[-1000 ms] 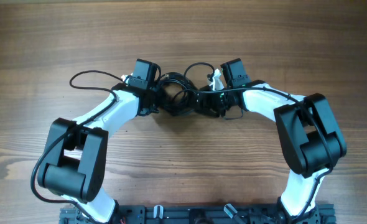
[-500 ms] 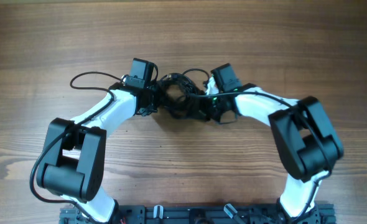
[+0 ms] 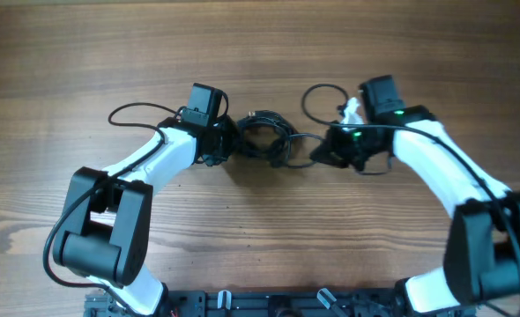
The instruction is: Untangle cables
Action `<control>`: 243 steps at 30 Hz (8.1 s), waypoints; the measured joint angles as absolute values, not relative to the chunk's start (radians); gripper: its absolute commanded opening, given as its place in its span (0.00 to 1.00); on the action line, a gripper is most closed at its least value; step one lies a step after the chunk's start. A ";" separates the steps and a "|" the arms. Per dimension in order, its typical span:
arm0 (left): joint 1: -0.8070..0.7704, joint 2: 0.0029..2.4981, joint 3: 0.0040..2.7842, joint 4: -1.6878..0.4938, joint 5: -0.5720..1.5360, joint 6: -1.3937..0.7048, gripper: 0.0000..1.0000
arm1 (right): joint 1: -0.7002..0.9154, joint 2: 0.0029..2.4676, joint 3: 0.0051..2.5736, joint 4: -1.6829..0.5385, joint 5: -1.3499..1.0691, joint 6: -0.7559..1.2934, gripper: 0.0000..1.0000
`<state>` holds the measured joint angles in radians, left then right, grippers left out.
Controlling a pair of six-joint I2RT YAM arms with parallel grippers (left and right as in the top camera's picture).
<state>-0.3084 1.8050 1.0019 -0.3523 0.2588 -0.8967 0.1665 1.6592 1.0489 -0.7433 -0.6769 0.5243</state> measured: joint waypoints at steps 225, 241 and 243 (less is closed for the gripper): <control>-0.064 1.813 1.000 -0.360 0.360 -0.814 0.04 | 0.577 1.976 0.888 0.416 -0.420 0.936 0.04; -0.100 1.813 1.000 -0.361 0.439 -0.813 0.04 | 0.358 1.651 0.891 -0.156 -0.722 0.601 0.04; -0.100 1.813 1.000 -0.363 0.455 -0.813 0.04 | 0.329 1.650 0.891 -0.188 -0.777 0.564 0.04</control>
<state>-0.1001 1.8126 1.0004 -0.3634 0.4545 -0.8135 0.3290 1.6505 0.8906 -0.1879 -0.7773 0.5640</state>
